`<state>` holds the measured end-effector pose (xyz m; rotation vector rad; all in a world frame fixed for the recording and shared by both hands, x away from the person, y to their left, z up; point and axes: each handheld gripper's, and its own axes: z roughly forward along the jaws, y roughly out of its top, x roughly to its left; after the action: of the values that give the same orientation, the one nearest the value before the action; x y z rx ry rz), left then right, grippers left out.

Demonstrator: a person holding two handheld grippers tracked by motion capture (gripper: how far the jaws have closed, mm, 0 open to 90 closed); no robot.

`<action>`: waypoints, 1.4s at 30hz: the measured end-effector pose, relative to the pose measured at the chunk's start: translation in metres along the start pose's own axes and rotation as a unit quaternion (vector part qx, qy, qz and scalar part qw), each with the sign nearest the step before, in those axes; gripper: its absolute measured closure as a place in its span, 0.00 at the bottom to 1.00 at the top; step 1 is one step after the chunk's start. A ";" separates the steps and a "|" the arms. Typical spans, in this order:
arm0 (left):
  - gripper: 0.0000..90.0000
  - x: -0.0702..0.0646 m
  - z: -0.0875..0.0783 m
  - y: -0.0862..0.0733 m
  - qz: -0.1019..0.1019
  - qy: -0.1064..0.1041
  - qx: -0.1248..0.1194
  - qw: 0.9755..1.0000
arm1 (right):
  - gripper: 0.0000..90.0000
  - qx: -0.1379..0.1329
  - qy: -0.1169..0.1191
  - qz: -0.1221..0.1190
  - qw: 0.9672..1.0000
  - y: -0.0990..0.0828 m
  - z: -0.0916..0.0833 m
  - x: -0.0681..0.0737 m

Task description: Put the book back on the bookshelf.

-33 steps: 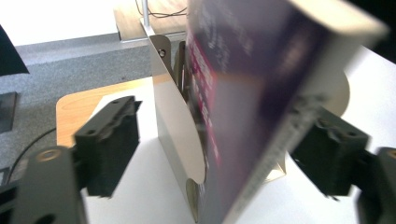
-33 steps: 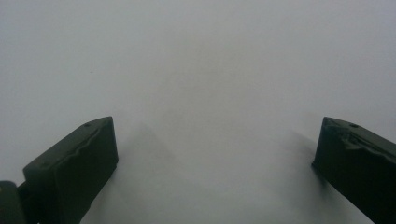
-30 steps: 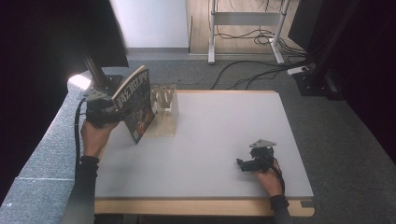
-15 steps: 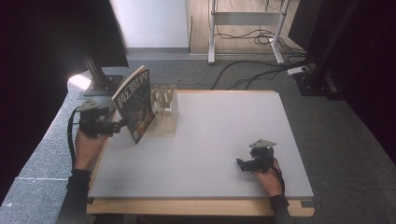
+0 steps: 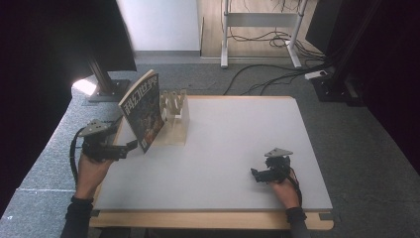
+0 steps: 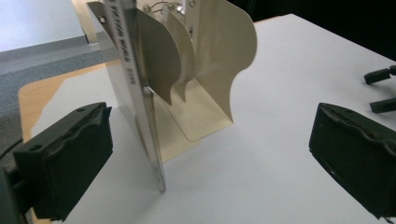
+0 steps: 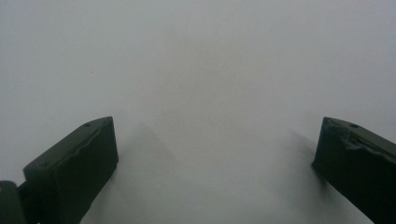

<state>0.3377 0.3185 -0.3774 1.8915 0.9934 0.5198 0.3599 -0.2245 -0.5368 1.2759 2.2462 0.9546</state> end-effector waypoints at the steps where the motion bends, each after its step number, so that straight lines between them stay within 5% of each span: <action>1: 0.00 -0.002 0.001 -0.002 0.002 -0.002 0.000 1.000 | 0.00 0.000 0.000 0.000 1.000 0.000 0.000 0.000; 10: 0.00 -0.020 0.019 -0.019 0.016 -0.023 0.013 1.000 | 0.00 0.000 -0.001 0.000 1.000 0.000 0.000 0.000; 30: 0.00 -0.043 0.077 -0.054 0.007 -0.069 0.031 0.997 | 0.00 0.000 0.002 0.000 1.000 0.000 0.000 0.000; 42: 0.00 -0.060 0.110 -0.076 0.028 -0.068 0.069 0.995 | 0.00 0.000 0.003 0.000 1.000 0.000 0.000 0.000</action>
<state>0.3462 0.2324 -0.4954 2.0534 0.9088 0.3573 0.3603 -0.2246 -0.5365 1.2755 2.2505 0.9582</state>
